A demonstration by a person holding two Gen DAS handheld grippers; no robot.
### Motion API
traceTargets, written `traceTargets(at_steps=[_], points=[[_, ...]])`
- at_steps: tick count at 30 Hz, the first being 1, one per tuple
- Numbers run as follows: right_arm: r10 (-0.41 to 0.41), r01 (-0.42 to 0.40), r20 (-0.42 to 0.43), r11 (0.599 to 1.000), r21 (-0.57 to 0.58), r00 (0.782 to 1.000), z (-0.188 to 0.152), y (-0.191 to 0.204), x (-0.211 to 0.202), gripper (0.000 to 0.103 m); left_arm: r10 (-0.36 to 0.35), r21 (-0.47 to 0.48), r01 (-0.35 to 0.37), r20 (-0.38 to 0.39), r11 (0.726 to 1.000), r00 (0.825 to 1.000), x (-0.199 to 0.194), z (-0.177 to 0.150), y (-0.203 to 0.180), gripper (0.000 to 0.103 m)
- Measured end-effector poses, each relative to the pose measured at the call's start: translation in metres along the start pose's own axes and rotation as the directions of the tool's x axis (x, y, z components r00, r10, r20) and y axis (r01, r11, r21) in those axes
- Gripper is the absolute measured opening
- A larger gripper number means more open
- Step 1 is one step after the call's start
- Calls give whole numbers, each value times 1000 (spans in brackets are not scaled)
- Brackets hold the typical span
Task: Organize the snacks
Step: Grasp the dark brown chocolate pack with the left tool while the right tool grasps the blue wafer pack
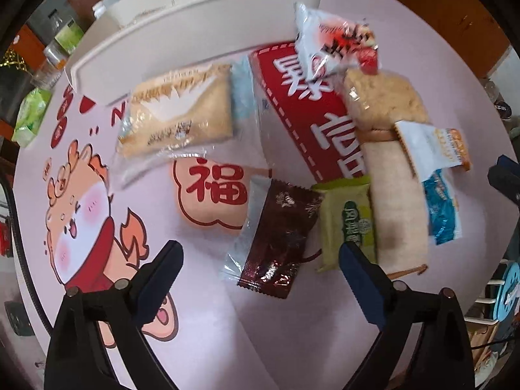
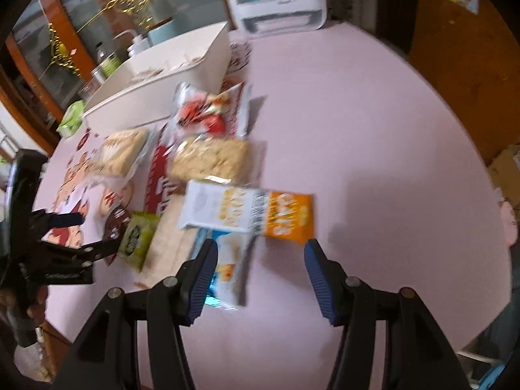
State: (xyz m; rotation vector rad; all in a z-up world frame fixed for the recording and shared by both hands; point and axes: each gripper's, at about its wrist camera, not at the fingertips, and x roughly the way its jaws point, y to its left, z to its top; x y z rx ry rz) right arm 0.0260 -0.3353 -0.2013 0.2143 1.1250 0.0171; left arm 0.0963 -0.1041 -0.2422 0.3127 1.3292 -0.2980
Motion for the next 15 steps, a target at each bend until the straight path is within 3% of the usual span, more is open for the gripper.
traceTargets(at_steps=[5,15], points=[[30,-29,-52,999,29,998,-3,7,18,56,-24,-39,24,-15,999,1000,9,3,5,93],[34,-28,-99,998,55,995,-6,12,42,56,11,-27,-12,-52,1000,999,23,16,15,89]])
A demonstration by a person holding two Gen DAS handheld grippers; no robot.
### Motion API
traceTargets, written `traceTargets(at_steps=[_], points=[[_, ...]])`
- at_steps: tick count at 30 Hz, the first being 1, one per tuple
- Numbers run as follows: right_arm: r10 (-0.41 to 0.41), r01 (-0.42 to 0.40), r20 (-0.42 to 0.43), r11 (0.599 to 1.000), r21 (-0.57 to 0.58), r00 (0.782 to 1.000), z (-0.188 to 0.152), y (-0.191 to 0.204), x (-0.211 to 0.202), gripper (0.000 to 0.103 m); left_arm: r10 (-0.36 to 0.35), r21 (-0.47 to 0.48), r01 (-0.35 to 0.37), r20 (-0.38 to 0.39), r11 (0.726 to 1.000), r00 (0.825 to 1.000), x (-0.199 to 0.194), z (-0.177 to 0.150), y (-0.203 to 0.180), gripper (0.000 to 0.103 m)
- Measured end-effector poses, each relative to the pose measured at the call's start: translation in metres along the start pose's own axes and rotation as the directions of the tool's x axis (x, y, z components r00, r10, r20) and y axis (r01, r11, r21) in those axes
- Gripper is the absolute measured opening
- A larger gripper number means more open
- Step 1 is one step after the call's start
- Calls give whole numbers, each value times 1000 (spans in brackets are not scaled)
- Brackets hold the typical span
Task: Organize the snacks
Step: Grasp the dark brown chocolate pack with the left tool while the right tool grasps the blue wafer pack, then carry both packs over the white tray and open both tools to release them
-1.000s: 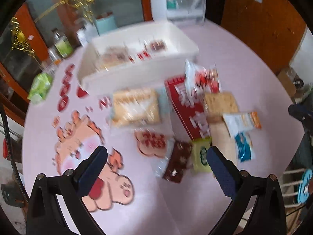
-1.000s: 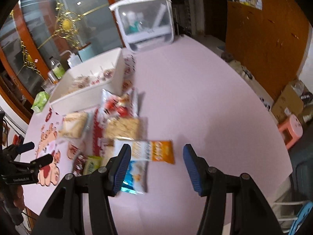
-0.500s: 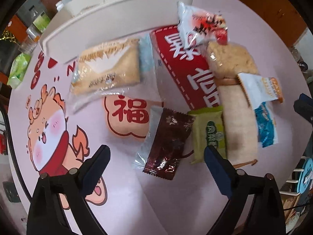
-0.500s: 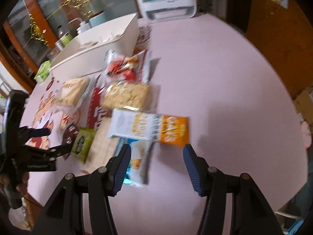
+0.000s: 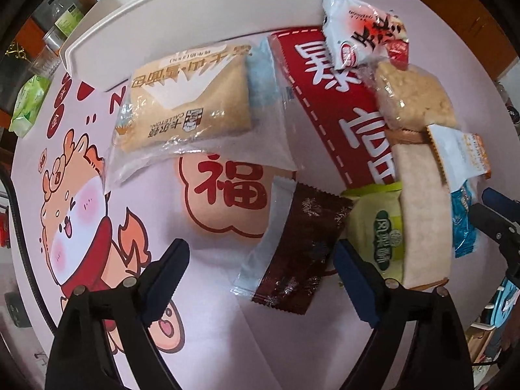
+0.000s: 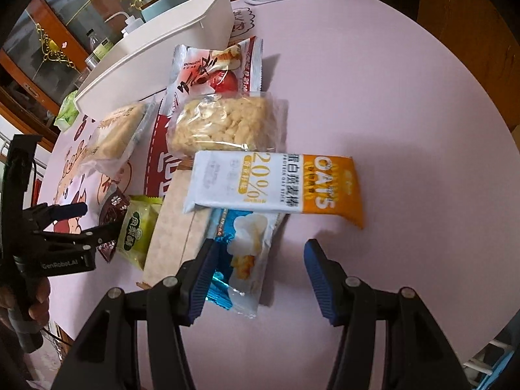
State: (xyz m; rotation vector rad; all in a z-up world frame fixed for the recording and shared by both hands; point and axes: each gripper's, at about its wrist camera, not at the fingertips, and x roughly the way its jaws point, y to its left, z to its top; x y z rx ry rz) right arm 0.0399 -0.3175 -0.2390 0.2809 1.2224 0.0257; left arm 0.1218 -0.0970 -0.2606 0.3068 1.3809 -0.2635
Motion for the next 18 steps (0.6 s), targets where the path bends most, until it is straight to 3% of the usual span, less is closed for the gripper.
traceTargets(at_steps=[7,11,13,14,17,18], points=[[-1,0,-24,1000,-5,1000,2,12,7,56,-5,5,5,-2,1000,1000,8,8,4,89],[-41,41,-15,999,-23,999,-2,21,11,53,-44,8,44,-11,999,999,10,10,7,71],[-28,28,-15,1000,-13,999,-2,22,12,39,-64,1,64,-14,998,998,9,12,8,67],[-34,33,-16,999,-15,999,-3,23,13,38,-64,0,64,-9,998,998,8,12,6,63],[-39,38,-14,999,-20,999,-3,26,13,33,-63,17,63,8,998,998,3,12,0,40],[-38,38,-15,999,-20,999,-3,26,12,33,-59,21,59,7,998,998,2,11,-2,39]])
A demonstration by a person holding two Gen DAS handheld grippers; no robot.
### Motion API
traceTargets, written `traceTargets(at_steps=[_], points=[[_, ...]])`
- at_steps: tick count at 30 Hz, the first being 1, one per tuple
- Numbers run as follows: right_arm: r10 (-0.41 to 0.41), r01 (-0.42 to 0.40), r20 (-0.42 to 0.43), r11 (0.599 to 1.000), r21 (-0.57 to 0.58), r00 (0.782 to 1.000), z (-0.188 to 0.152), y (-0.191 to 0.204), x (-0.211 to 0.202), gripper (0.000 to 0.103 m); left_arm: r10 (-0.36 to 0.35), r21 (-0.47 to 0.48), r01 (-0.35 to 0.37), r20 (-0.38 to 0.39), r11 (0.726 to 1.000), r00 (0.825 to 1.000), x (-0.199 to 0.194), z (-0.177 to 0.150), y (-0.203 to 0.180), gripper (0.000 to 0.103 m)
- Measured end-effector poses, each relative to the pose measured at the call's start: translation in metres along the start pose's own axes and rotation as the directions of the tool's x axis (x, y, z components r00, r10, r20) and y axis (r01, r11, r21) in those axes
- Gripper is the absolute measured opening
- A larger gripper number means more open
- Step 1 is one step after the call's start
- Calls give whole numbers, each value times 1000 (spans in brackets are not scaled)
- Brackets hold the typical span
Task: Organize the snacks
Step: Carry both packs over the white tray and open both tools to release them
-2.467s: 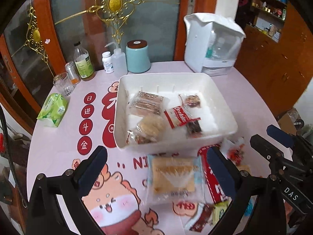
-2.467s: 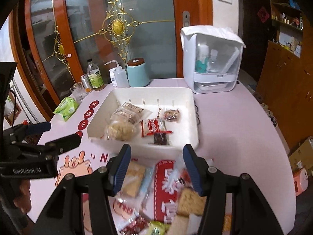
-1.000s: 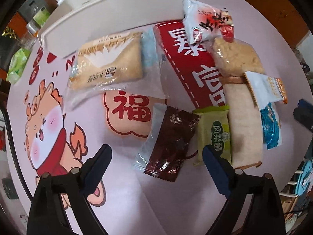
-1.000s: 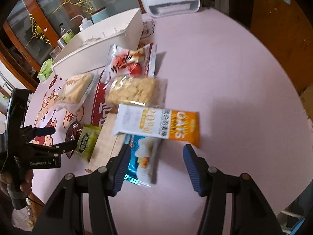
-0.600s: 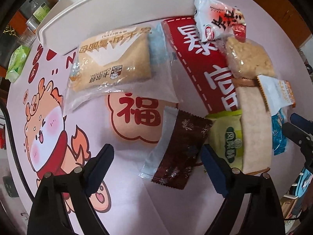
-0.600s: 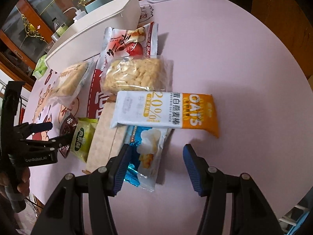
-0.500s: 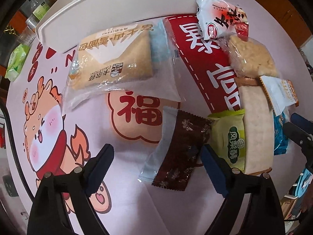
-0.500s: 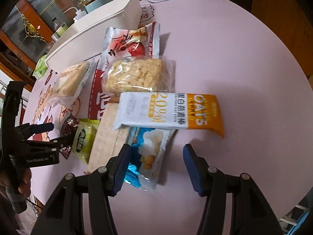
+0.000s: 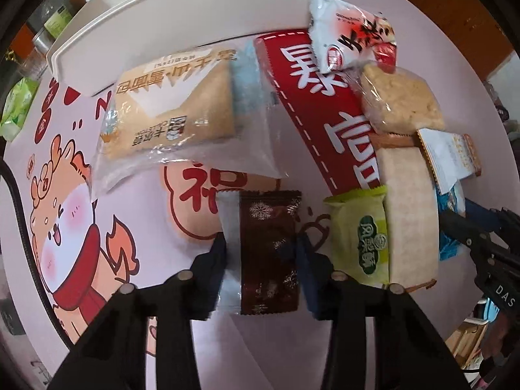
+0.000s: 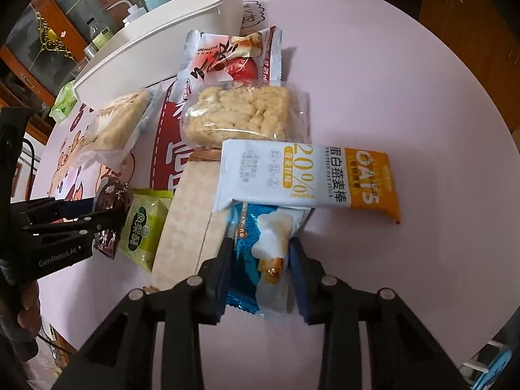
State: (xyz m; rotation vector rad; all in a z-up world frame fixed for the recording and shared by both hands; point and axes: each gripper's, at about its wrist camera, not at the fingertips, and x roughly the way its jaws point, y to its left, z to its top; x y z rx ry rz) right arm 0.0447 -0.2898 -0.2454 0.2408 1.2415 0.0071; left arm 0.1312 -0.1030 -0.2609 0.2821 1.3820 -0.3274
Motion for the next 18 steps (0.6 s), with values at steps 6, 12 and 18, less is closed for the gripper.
traceTargets(at_steps=[6,12,18], points=[[21,-21,9,1000,13,1000,-4,0,-13,32,-10,-33,10,-6,999,1000,-6,-6,-1,36],[76,-73,59,996,-47,995,-2,11,-45,32,-10,-73,13,41,997,999,-36,-16,0,35],[149,-131,130,981,-141,980,12,24,-83,32,9,-130,12,162,991,987,-96,-19,1,35]])
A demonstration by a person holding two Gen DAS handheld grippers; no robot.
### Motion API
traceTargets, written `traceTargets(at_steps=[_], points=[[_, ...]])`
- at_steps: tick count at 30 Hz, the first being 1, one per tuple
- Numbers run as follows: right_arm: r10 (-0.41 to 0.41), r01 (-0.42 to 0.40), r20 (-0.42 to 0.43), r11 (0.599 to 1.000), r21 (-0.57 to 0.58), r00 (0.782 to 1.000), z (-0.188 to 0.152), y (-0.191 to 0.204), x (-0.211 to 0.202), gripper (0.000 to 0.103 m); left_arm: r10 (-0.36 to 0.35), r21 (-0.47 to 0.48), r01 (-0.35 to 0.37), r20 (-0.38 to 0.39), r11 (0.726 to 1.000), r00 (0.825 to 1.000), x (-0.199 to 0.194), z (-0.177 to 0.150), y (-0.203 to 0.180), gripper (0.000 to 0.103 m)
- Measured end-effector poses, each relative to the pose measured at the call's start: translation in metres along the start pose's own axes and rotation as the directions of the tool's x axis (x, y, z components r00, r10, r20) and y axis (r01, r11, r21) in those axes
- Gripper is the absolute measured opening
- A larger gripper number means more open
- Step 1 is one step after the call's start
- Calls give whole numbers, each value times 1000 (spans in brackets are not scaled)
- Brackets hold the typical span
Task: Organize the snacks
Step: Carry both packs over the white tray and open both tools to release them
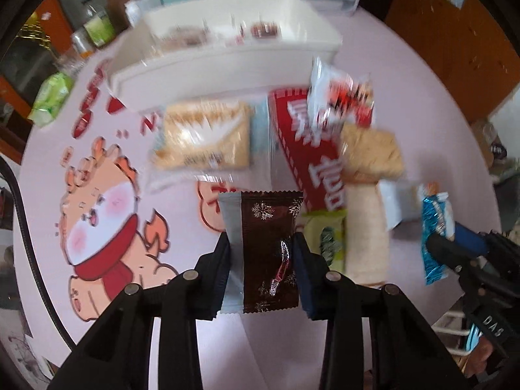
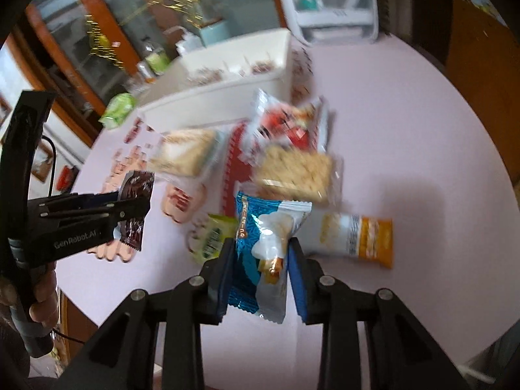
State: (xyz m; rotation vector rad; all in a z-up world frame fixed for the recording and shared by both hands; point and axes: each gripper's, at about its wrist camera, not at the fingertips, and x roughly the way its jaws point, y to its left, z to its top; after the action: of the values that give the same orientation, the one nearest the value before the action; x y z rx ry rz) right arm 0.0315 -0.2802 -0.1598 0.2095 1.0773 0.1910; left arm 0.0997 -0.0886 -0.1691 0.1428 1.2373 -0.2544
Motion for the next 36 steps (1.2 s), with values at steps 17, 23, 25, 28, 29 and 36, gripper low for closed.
traceTargets(at_steps=[17,23,25,28,29,36], points=[[97,-44,285,981,-187,954,141,47,-89,32,127,-83,-108,293,991,948,-151,67,31,35],[42,14,367,989,-149,929,222,55,-96,32,92,-78,-68,361,995,928,-169,145,54,35],[26,28,364,990,-141,931,245,57,-85,32,83,-80,-57,373,995,924,-165,176,61,35],[-4,45,333,992,-116,943,271,56,-52,32,51,-80,-23,372,997,927,-149,216,70,35],[-12,47,315,994,-103,949,278,54,-37,32,49,-80,-21,366,997,929,-140,227,72,35],[-56,64,150,997,-47,987,296,44,60,33,24,-90,1,274,996,962,-54,281,87,38]])
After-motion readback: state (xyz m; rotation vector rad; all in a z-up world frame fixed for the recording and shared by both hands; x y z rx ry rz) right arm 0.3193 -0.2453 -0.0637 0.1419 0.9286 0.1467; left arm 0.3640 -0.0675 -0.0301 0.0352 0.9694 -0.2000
